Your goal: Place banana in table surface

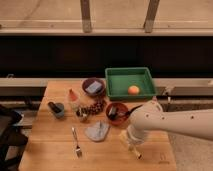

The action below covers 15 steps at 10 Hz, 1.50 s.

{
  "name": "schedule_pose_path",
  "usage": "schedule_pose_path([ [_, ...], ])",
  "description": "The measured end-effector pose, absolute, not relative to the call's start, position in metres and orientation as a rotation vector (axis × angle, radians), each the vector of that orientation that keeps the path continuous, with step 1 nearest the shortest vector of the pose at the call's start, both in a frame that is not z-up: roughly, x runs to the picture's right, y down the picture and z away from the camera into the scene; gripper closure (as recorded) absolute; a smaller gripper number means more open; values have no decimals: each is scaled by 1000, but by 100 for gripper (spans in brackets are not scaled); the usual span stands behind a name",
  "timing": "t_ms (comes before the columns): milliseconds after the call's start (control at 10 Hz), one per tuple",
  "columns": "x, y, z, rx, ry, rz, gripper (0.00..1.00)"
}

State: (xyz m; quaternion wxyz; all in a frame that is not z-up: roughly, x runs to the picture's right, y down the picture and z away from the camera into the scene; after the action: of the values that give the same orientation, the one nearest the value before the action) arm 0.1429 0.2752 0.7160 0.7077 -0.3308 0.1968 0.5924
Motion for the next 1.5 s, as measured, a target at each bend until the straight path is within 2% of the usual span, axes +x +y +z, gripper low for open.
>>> schedule_pose_path([
  [200, 163, 258, 736, -711, 478, 1366, 100],
  [700, 207, 255, 771, -703, 572, 1482, 100],
  [800, 215, 258, 781, -711, 590, 1511, 97],
  [1100, 221, 258, 792, -719, 621, 1545, 69],
  [1200, 219, 258, 792, -726, 622, 1545, 57],
  [1500, 217, 249, 776, -712, 581, 1547, 29],
])
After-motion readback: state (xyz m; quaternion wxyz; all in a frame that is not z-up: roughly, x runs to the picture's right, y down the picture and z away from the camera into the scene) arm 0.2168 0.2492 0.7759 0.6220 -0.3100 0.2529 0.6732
